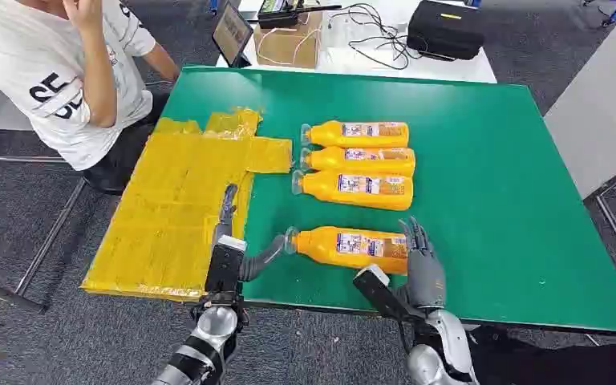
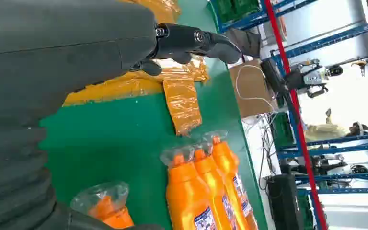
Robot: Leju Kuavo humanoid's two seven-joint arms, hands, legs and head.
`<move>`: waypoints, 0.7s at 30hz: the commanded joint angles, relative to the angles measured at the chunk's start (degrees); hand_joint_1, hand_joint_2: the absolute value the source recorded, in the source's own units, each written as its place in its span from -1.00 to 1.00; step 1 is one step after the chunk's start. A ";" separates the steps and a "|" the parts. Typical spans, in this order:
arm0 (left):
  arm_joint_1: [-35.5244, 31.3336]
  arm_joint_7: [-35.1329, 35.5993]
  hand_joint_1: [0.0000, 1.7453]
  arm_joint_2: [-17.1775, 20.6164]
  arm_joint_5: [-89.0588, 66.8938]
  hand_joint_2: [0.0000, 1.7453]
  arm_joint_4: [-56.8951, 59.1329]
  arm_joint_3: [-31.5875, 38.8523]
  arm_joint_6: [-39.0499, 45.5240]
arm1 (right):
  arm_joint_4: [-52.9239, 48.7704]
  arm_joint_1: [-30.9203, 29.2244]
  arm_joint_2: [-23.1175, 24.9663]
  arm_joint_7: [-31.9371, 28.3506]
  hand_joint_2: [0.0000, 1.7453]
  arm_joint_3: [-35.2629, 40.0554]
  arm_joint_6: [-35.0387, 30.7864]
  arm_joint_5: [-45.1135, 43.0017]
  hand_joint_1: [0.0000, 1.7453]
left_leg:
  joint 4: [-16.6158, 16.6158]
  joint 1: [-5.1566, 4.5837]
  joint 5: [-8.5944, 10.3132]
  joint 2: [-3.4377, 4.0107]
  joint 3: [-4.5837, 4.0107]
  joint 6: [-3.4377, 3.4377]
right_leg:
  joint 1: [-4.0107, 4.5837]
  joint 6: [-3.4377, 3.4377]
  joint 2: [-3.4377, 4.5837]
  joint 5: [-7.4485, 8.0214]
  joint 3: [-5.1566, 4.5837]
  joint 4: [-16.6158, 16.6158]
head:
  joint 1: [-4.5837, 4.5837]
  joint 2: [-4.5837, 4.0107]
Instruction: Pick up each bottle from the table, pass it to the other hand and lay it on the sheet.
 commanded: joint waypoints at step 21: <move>-1.60 1.54 -1.00 0.39 0.39 1.00 4.52 2.51 -6.82 | 34.30 -21.78 -3.83 4.02 1.00 8.57 14.79 5.43 1.00 | -0.04 0.05 -0.04 0.18 0.23 -0.04 | 0.06 -0.07 0.15 0.01 0.22 -0.07 | 0.02 0.00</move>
